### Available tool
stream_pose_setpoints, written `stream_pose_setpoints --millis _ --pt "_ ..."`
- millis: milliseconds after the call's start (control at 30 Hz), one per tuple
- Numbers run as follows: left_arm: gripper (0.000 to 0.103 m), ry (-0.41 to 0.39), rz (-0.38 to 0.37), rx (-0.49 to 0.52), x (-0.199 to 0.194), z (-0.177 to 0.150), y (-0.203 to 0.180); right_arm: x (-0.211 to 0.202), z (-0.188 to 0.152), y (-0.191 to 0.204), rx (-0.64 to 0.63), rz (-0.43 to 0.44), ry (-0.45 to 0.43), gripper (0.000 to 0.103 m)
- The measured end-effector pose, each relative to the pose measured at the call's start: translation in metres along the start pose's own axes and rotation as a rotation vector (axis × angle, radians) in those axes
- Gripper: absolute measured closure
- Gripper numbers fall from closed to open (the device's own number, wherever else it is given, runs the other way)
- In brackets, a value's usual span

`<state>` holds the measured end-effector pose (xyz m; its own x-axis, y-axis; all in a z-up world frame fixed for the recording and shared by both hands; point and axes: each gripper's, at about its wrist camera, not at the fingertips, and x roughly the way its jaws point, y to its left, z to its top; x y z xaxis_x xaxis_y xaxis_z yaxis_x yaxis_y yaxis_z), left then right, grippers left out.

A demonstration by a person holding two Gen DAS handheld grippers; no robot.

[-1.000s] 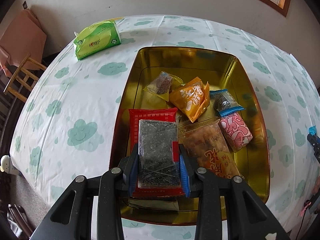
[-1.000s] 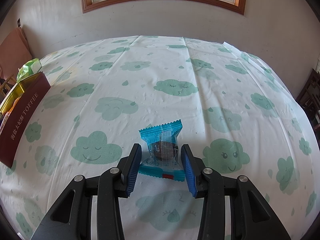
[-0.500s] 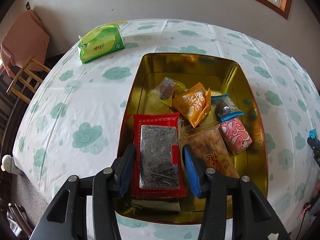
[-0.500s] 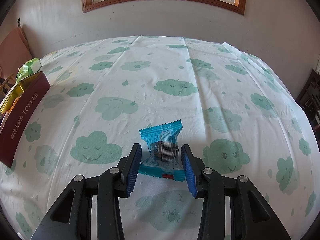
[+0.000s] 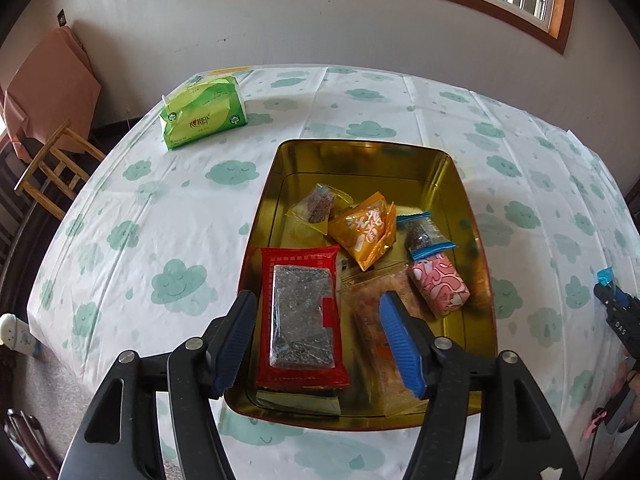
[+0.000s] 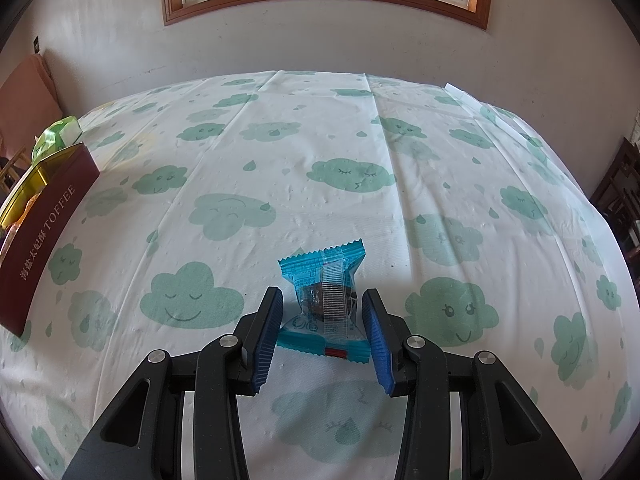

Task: Organize snacks
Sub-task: 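Withdraw the open left tool from the tin, then carry the teal-wrapped candy into the tin and open the right tool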

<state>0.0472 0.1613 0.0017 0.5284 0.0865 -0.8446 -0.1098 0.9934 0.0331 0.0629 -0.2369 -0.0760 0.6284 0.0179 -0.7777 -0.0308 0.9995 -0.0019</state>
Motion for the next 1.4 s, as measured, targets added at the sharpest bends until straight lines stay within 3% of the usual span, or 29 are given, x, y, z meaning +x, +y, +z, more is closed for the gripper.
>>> stream_pose_setpoints --millis 433,667,1000,1067,1400 --pt "0.039 0.007 -0.012 -0.028 -0.003 -0.005 0.005 -0.001 0.002 0.004 -0.004 -0.063 0.018 0.062" --pt "0.029 0.007 -0.012 -0.029 -0.001 -0.005 0.006 -0.006 0.006 0.013 -0.025 -0.085 0.012 0.062" --pt "0.026 0.001 -0.021 -0.038 -0.003 -0.005 0.007 -0.017 0.013 0.027 -0.031 -0.056 0.004 0.062" --pt "0.026 -0.002 -0.025 -0.043 -0.005 -0.005 0.009 -0.019 0.014 0.029 -0.033 -0.049 0.002 0.076" --pt "0.026 -0.009 -0.052 -0.076 -0.006 -0.008 0.018 -0.016 0.005 0.025 -0.012 -0.017 0.092 0.074"
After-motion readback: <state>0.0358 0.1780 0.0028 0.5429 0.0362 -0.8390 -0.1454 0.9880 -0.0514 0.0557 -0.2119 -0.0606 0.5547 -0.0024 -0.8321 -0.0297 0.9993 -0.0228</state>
